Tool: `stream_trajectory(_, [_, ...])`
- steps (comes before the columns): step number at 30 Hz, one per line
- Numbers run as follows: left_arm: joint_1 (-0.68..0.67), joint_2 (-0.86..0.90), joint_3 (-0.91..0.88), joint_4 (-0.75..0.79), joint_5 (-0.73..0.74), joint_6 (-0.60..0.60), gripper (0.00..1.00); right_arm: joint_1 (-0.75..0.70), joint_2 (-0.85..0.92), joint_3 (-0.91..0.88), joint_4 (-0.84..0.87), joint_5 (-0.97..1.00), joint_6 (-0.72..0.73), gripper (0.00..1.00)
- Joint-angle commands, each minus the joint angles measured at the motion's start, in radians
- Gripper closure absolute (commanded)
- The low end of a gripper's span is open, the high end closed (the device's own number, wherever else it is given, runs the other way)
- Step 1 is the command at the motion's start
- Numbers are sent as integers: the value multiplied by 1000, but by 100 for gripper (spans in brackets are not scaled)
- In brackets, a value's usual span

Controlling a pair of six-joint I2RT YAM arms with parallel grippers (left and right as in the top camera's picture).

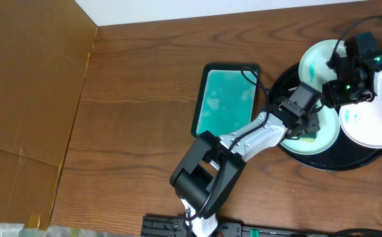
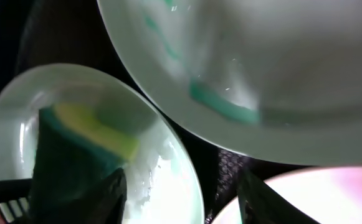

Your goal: Clean dirty plates on tray and stack at the side

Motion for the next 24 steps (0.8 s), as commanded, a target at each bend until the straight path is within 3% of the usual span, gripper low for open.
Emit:
stream_trajectory(1, [11, -22, -4, -13, -16, 7, 64, 12, 15, 13, -6, -31, -61, 48])
stream_trajectory(9, [15, -93, -4, -22, -16, 18, 53, 9, 19, 12, -24, -29, -123, 53])
stream_trajectory(24, [15, -107, -4, -30, -111, 120, 53, 11, 19, -35, 2, -5, -137, 54])
